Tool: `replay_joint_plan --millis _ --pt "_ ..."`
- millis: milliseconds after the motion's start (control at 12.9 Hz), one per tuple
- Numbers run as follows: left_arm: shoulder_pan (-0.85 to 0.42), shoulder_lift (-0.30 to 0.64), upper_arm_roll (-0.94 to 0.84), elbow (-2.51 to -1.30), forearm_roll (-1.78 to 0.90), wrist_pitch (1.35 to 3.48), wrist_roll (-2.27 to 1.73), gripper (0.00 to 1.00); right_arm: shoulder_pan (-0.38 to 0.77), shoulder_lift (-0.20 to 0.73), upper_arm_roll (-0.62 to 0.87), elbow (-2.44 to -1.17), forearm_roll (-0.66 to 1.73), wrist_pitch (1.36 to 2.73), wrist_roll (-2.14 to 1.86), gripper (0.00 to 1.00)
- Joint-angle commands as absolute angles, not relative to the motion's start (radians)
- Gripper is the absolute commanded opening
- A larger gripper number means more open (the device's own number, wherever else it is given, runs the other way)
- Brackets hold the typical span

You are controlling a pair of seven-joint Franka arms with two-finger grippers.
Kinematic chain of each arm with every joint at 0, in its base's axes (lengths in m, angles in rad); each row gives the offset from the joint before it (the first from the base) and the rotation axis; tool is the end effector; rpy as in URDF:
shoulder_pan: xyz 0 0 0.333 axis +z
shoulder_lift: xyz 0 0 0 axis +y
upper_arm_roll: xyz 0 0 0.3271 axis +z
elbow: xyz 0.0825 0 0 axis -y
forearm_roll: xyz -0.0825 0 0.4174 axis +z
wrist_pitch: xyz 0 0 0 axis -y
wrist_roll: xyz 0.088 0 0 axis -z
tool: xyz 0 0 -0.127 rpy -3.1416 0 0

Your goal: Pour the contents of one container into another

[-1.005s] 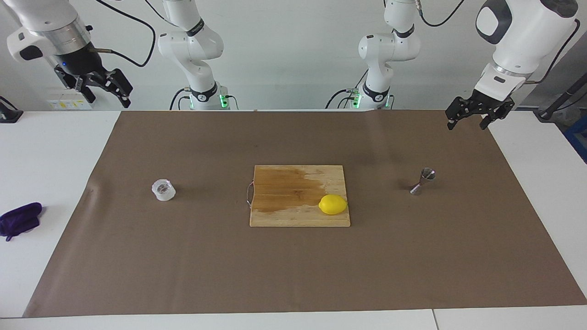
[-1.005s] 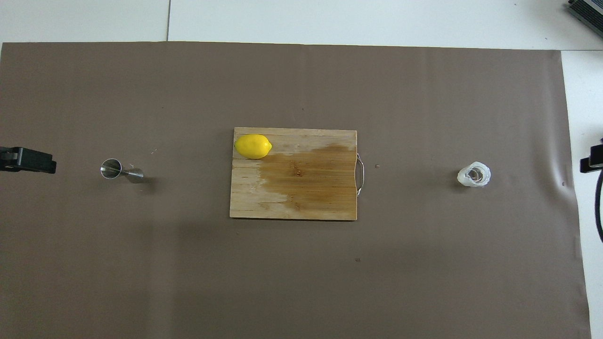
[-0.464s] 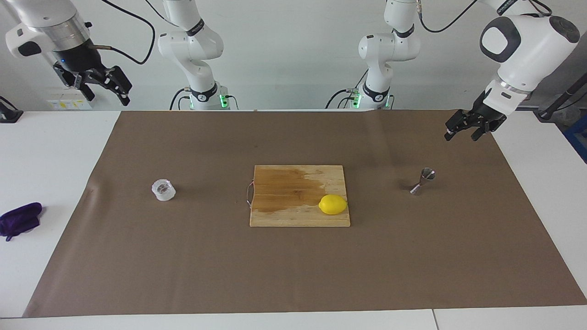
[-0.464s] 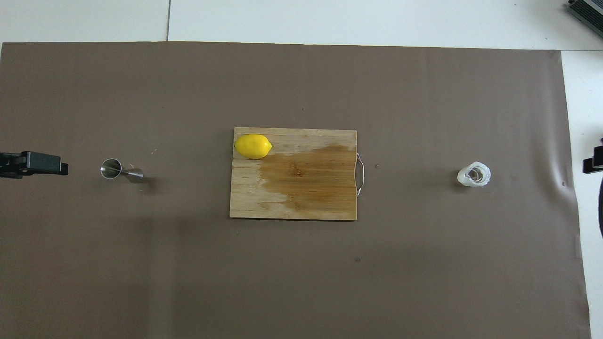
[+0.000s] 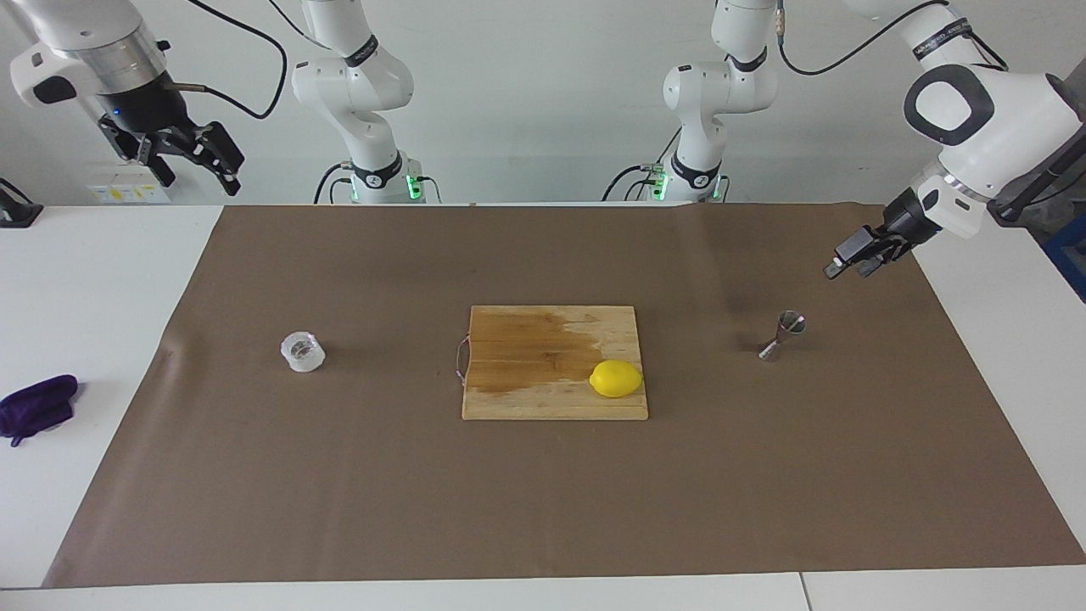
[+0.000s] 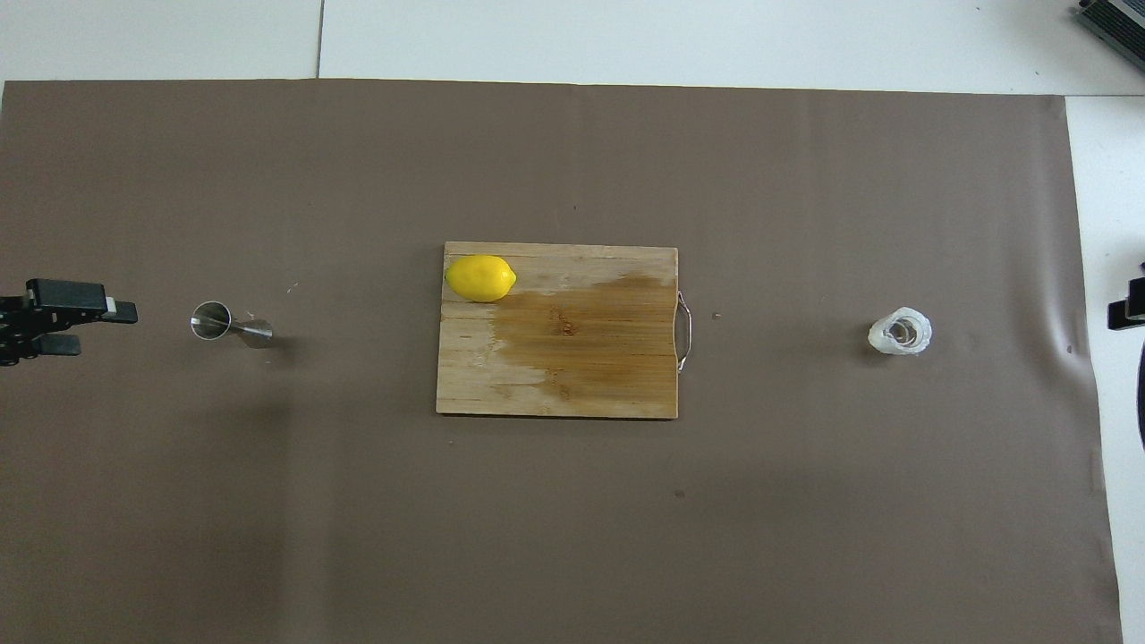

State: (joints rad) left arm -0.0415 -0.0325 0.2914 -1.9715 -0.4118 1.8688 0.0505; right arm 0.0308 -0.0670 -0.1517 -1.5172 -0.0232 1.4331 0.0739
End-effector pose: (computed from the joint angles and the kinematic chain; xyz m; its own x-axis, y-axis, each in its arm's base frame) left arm 0.5643 0.1057 0.4635 0.9464 0.3141 -0.0761 0.3184 -0.8658 0.3861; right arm 0.5461 -0.0728 0.6681 0.9804 -0.1962 -0.0169 -0.1959 -0.9805 0.0142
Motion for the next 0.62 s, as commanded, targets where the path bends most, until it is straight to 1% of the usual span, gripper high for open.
replay_joint_plan --millis 0,155,541 --pt "-0.038 -0.028 0.311 -2.009 -0.52 1.914 -0.087 1.0 0.023 -0.084 -0.149 -1.534 -0.003 1.427 0.052 1.0" --pt "-0.037 -0.032 0.313 -2.052 -0.569 1.968 -0.2 1.0 0.023 -0.084 -0.149 -1.534 -0.003 1.427 0.052 1.0" --pt "-0.028 -0.025 0.322 -2.129 -0.736 2.023 -0.371 1.0 0.023 -0.084 -0.149 -1.534 -0.003 1.427 0.052 1.0"
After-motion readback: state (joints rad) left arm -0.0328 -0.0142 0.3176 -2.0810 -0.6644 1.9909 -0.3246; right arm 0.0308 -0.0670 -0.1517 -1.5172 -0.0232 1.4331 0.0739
